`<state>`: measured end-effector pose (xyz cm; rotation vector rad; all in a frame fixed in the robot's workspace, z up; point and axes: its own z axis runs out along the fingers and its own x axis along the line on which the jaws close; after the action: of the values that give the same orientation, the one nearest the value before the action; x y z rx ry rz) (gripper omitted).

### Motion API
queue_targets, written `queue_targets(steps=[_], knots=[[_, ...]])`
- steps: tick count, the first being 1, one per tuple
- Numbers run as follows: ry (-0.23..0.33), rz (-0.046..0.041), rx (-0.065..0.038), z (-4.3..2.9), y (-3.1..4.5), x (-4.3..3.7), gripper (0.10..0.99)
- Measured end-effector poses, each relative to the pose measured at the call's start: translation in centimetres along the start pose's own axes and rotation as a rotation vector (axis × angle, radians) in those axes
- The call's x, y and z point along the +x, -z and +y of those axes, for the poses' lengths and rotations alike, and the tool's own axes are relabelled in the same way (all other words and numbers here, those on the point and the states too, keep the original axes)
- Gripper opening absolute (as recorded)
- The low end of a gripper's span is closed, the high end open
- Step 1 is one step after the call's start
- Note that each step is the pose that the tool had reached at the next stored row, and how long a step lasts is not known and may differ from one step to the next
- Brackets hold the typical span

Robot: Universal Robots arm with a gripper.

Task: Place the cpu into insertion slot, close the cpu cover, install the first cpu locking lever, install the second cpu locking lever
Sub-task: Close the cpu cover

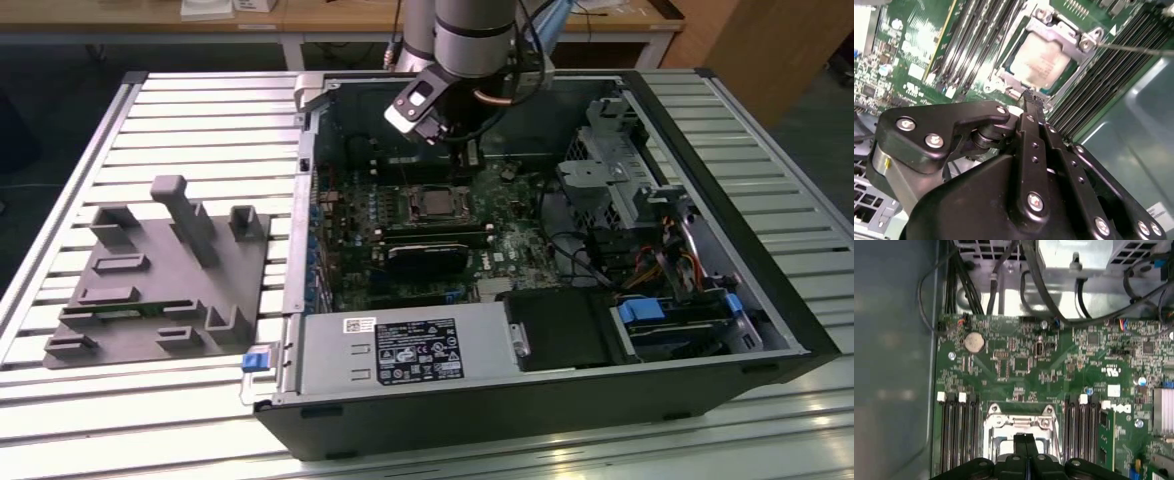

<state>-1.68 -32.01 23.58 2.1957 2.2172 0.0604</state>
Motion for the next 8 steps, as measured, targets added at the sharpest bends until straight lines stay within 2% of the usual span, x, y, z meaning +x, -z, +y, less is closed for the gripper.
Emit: queue_targets(steps=[8], knots=[[0.000, -0.0001, 0.004, -1.13, -0.77, -0.03, 0.106]])
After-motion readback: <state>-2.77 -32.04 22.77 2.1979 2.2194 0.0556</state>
